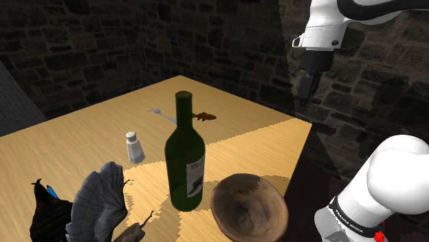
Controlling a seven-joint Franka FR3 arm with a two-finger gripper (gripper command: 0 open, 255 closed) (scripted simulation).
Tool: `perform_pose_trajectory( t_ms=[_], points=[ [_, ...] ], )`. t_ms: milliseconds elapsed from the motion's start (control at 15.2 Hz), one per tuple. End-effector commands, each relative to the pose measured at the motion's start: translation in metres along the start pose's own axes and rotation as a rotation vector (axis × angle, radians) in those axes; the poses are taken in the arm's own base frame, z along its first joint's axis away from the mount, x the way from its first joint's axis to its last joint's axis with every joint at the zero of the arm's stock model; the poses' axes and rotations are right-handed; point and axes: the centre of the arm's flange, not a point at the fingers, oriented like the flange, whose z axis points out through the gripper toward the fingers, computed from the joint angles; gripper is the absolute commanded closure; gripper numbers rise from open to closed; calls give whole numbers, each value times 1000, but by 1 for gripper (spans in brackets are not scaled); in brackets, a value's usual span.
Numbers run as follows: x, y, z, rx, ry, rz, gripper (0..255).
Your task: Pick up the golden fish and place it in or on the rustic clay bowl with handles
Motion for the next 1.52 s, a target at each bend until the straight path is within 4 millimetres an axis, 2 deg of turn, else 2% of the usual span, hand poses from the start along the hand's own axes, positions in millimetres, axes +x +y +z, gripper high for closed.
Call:
perform_pose_trajectory(
  t_ms=[0,726,1452],
  points=[
    [0,0,0,0,0,0,0],
    [134,16,40,-5,27,-183,0],
    [270,7,76,-11,53,-367,0]
  ],
)
